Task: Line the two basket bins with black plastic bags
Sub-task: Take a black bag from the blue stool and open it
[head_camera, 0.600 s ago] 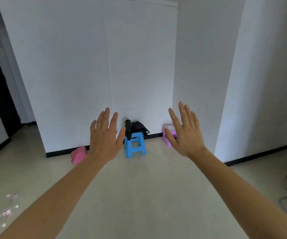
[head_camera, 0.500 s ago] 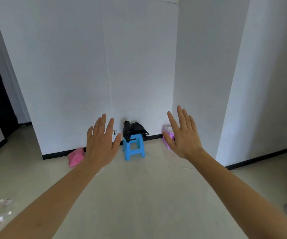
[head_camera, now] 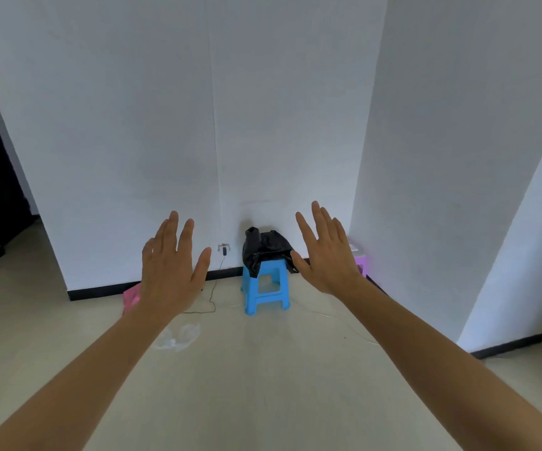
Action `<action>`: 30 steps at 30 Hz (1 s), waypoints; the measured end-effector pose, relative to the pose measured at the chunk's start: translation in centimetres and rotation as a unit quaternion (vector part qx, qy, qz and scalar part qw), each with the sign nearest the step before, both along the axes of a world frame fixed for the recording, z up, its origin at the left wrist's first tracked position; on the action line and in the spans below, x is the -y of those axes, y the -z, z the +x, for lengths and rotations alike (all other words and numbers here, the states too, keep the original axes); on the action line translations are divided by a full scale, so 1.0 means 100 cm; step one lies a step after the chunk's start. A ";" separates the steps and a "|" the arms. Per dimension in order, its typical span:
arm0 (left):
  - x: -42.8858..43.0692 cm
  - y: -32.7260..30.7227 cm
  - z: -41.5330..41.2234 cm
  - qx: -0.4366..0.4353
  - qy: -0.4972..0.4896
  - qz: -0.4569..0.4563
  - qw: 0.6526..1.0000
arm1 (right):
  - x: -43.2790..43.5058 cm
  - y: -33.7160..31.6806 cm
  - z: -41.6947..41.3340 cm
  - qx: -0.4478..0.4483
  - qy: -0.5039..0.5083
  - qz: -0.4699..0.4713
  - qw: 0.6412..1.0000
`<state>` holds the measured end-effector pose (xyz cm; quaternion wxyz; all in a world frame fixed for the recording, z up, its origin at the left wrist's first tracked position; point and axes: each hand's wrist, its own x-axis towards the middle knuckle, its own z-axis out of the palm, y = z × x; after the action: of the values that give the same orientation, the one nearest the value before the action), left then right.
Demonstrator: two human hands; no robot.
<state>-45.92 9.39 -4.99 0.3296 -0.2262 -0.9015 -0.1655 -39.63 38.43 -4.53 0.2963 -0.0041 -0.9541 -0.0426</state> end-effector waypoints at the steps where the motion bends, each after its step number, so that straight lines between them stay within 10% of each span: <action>1: -0.010 -0.002 -0.031 0.009 0.005 -0.001 1.000 | -0.006 0.000 -0.029 0.012 0.005 0.010 1.000; 30: -0.376 0.095 -0.775 0.137 0.017 -0.146 0.980 | -0.394 0.107 -0.747 0.174 0.101 -0.071 0.977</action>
<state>-123.41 46.99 -14.47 0.1633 -0.2623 -0.9487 -0.0675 -114.29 77.85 -15.21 0.1191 -0.1139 -0.9863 -0.0049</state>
